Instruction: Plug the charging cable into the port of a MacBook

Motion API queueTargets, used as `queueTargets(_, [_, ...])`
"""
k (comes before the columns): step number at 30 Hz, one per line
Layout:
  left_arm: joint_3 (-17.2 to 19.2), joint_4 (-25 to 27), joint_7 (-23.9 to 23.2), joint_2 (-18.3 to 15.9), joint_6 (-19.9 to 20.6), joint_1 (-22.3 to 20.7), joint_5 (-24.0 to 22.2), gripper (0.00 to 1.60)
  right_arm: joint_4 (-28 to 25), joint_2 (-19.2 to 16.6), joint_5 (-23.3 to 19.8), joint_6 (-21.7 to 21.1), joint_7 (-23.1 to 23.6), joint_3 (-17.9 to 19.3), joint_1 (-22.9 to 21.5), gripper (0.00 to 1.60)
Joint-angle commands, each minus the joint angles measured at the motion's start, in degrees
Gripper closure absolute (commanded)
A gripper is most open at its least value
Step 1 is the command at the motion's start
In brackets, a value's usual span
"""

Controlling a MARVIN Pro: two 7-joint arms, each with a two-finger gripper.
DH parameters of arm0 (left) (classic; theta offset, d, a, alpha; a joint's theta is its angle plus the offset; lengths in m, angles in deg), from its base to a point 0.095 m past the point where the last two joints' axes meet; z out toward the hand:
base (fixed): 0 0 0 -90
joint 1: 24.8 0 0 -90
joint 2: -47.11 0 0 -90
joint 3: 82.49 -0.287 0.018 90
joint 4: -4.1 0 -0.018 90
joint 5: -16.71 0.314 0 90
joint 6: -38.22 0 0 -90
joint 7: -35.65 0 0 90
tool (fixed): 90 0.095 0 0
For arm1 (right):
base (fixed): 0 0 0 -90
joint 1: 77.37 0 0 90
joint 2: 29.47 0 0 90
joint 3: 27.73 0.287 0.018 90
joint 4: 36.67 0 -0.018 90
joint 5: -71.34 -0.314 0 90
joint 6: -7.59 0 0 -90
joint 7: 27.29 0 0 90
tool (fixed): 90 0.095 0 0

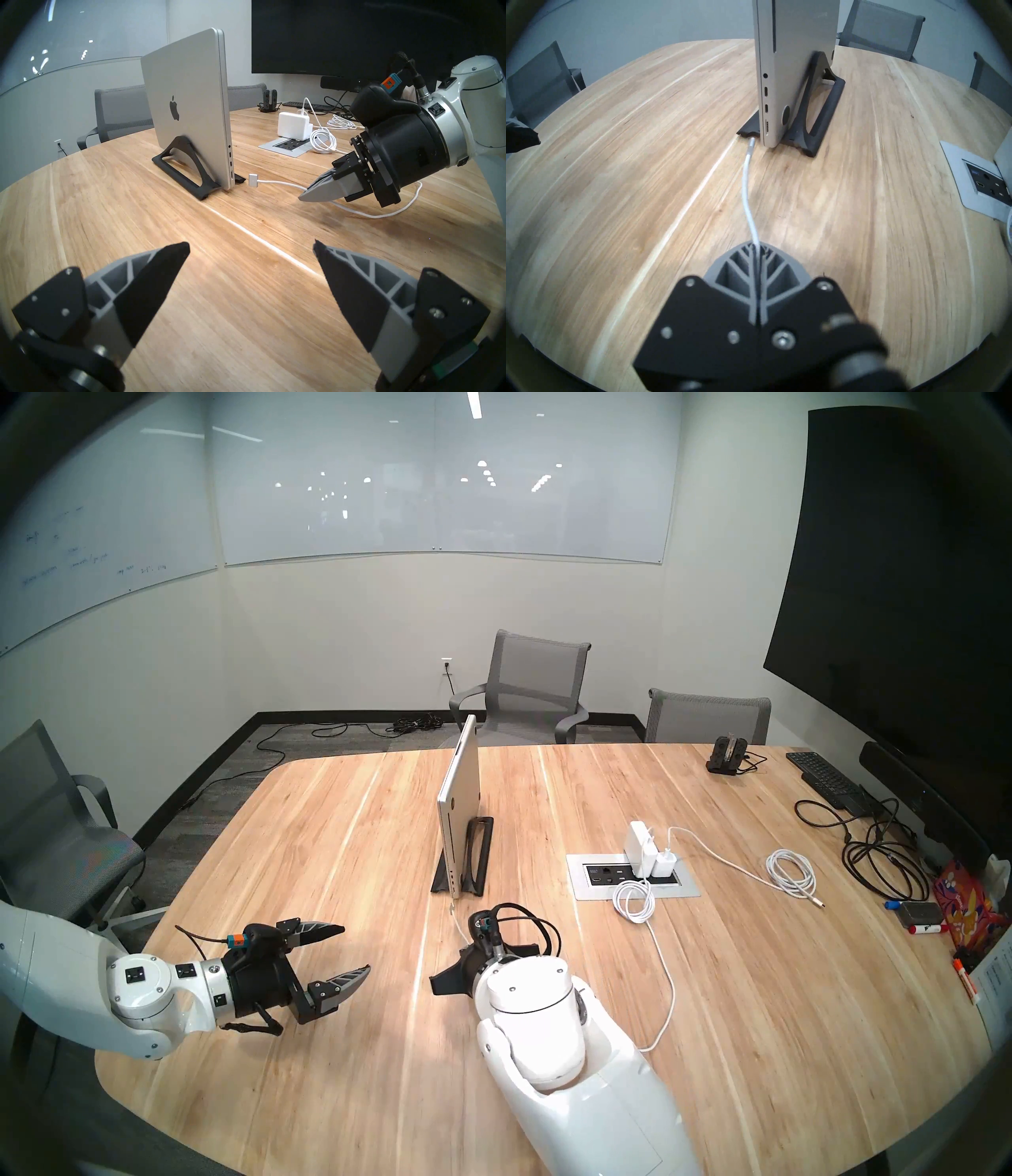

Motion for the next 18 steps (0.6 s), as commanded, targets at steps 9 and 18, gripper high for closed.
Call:
queueTargets(9, [0.54,0.22,0.16,0.17,-0.23,-0.42,0.09,0.00,3.16,0.38,-3.16,3.85,-8.16,-4.96,-4.99,1.60])
queueTargets(18, [0.54,0.22,0.15,0.17,-0.23,-0.43,0.08,0.00,5.06,0.77,-4.37,5.84,-13.00,-6.66,-6.68,1.60])
